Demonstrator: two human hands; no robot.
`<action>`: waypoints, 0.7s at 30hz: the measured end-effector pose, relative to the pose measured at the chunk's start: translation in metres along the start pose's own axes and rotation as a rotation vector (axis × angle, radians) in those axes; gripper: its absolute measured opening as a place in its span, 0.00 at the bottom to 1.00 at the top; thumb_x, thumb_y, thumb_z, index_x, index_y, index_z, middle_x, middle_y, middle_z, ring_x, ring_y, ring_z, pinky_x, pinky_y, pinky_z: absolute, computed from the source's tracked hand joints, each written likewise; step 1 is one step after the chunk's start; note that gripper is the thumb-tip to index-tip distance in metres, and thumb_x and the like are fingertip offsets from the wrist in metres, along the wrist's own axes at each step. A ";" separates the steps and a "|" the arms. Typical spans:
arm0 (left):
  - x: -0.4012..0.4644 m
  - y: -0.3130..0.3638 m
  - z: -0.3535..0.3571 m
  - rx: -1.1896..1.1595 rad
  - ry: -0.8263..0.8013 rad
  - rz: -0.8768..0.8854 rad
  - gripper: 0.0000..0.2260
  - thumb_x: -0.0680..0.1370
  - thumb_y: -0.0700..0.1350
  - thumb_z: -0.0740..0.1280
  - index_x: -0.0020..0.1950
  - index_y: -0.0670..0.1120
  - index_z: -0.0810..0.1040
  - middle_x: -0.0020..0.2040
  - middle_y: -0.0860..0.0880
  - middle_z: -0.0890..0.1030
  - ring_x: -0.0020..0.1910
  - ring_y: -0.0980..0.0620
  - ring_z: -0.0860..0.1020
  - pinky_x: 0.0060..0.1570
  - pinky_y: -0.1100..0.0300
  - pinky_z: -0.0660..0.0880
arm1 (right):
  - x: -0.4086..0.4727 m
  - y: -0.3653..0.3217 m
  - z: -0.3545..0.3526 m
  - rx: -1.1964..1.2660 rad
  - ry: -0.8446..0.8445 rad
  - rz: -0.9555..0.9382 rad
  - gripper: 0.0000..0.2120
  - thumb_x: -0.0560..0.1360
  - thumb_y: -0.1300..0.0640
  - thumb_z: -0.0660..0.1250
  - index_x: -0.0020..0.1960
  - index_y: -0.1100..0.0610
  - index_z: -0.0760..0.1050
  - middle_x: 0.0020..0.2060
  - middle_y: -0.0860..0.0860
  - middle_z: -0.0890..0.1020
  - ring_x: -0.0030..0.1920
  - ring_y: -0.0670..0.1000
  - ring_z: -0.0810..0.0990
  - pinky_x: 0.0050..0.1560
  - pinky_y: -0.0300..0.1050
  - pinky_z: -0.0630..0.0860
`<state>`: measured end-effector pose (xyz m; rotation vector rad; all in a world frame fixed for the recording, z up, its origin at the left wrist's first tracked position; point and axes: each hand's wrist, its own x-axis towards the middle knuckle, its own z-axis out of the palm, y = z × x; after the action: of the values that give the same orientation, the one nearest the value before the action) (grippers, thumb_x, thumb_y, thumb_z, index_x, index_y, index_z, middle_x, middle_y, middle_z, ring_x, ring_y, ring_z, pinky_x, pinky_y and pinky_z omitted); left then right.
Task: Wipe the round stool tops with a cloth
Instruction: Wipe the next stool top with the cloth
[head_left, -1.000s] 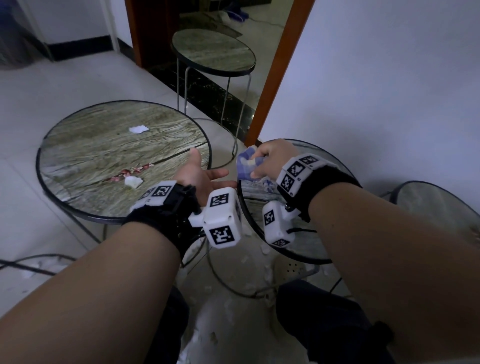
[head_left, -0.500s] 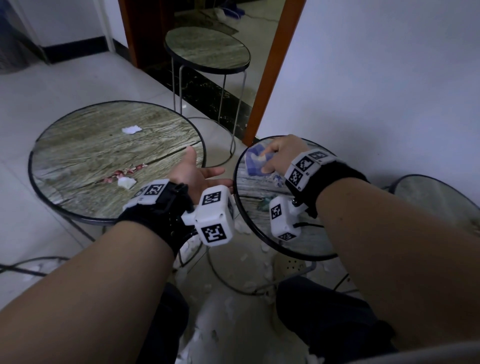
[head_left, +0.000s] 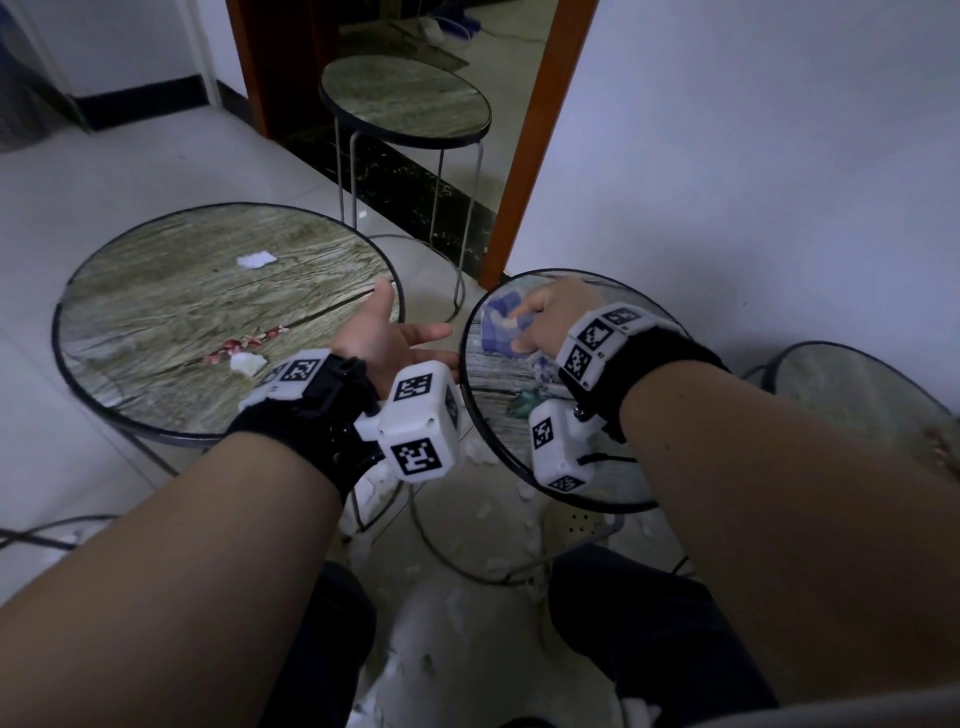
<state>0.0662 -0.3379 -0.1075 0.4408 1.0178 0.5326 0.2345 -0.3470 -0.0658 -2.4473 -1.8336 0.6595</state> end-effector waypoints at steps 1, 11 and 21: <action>0.000 0.000 0.000 0.008 -0.006 0.000 0.35 0.77 0.69 0.45 0.56 0.39 0.72 0.69 0.33 0.68 0.69 0.34 0.66 0.46 0.46 0.70 | -0.001 0.000 0.000 -0.001 -0.005 0.002 0.17 0.72 0.56 0.72 0.59 0.56 0.79 0.60 0.52 0.79 0.59 0.52 0.77 0.62 0.47 0.73; -0.007 -0.002 0.003 0.009 -0.027 0.022 0.34 0.77 0.69 0.45 0.51 0.40 0.73 0.67 0.33 0.70 0.59 0.37 0.74 0.38 0.48 0.70 | -0.020 0.011 0.009 0.159 0.011 0.039 0.17 0.70 0.60 0.74 0.58 0.56 0.79 0.59 0.52 0.79 0.58 0.51 0.77 0.60 0.43 0.74; -0.009 -0.008 0.008 -0.016 0.015 0.035 0.34 0.77 0.69 0.45 0.59 0.41 0.71 0.51 0.36 0.77 0.44 0.41 0.77 0.36 0.53 0.70 | -0.039 0.021 0.017 0.221 0.011 0.026 0.17 0.69 0.62 0.74 0.57 0.57 0.80 0.56 0.52 0.80 0.51 0.48 0.77 0.49 0.37 0.71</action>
<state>0.0711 -0.3498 -0.1025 0.4414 1.0210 0.5757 0.2389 -0.3932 -0.0738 -2.3314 -1.6296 0.8012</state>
